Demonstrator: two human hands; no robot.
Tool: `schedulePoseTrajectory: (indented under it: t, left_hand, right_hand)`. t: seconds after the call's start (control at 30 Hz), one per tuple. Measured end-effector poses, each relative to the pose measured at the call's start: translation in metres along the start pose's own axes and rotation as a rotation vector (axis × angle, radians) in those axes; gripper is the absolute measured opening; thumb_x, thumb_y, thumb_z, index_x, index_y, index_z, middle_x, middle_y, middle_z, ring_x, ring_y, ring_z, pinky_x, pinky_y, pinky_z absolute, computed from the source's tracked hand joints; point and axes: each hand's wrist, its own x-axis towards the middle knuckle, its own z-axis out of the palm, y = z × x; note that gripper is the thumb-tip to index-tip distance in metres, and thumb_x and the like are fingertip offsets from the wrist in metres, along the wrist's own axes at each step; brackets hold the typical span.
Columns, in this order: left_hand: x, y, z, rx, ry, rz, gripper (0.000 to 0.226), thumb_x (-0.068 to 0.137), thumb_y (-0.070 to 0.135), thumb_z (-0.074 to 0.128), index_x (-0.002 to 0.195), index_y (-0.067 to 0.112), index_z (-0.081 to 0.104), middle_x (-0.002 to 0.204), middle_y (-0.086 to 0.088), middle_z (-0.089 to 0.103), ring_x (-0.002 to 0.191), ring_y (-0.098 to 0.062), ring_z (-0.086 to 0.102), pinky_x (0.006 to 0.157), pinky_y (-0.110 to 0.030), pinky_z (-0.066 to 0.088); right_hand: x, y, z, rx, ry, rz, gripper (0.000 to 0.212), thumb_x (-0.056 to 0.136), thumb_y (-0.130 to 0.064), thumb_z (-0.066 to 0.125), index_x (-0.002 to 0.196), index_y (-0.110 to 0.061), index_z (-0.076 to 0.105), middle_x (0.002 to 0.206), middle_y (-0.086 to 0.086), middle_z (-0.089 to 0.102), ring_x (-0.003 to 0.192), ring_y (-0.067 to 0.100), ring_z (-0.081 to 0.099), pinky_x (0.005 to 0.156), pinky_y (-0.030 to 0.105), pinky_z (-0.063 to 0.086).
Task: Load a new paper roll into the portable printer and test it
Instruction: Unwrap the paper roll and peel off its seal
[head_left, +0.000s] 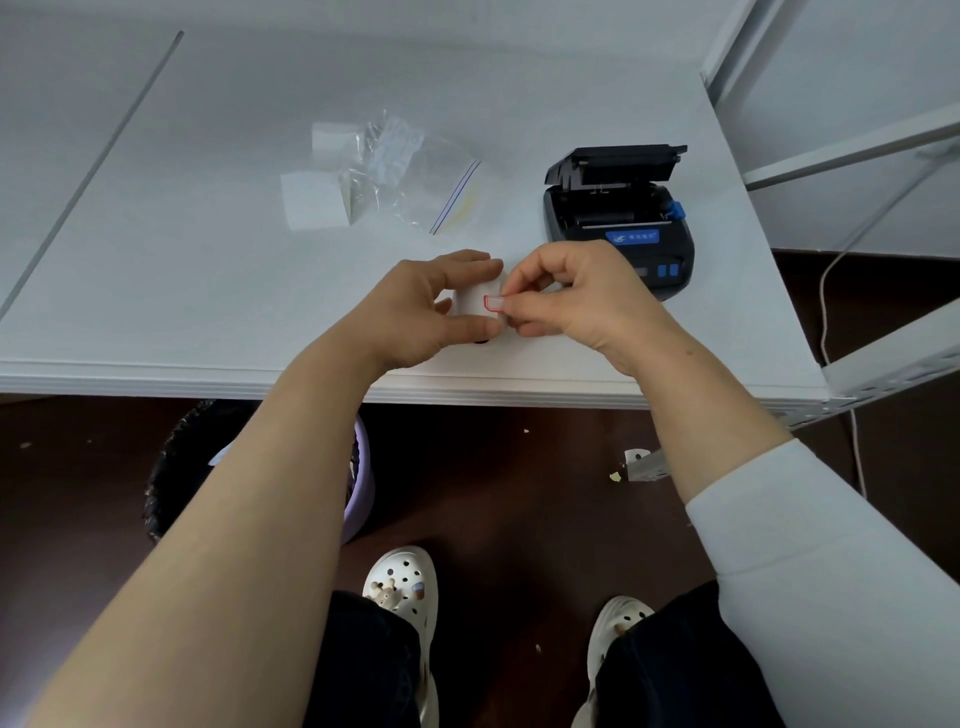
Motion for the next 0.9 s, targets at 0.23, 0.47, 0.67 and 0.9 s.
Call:
schedulePoseTrajectory:
  t: [0.23,0.47,0.67,0.9]
  left_hand:
    - [0.0006,-0.0006,0.0012,-0.009,0.005,-0.001,0.058,0.074,0.001,0.072,0.128,0.015,0.055,0.141,0.005,0.046,0.123,-0.002,0.042,0.109,-0.026,0.035]
    - [0.0022,-0.0014,0.0014,-0.015,-0.002,0.002,0.057,0.074,0.001,0.072,0.127,0.015,0.055,0.141,0.004,0.046,0.123,-0.002,0.042,0.107,-0.025,0.036]
    - [0.0019,-0.0023,0.0004,-0.013,0.0,0.009,0.058,0.074,0.0,0.071,0.128,0.013,0.054,0.14,0.006,0.046,0.121,-0.001,0.042,0.102,-0.019,0.035]
    - [0.0028,-0.0033,0.0041,0.12,0.063,0.064,0.062,0.065,0.005,0.079,0.118,0.03,0.059,0.123,0.008,0.053,0.108,-0.002,0.052,0.095,-0.019,0.04]
  right_hand:
    - [-0.0012,0.0012,-0.0023,0.034,-0.019,0.017,0.011,0.073,-0.008,0.076,0.08,-0.005,0.067,0.069,0.003,0.064,0.067,0.01,0.068,0.072,0.031,0.061]
    - [-0.002,0.0,-0.0046,0.078,-0.042,0.052,0.013,0.072,-0.011,0.077,0.078,-0.008,0.066,0.069,0.001,0.064,0.067,0.01,0.069,0.072,0.028,0.06]
    - [-0.004,-0.0033,-0.0071,0.171,-0.033,0.1,0.015,0.075,-0.01,0.074,0.082,-0.008,0.061,0.078,0.01,0.069,0.075,0.02,0.071,0.071,0.029,0.061]
    - [0.0006,-0.0083,-0.0041,0.191,0.05,0.117,0.012,0.078,-0.014,0.072,0.083,-0.009,0.063,0.082,0.01,0.069,0.07,0.018,0.069,0.069,0.029,0.061]
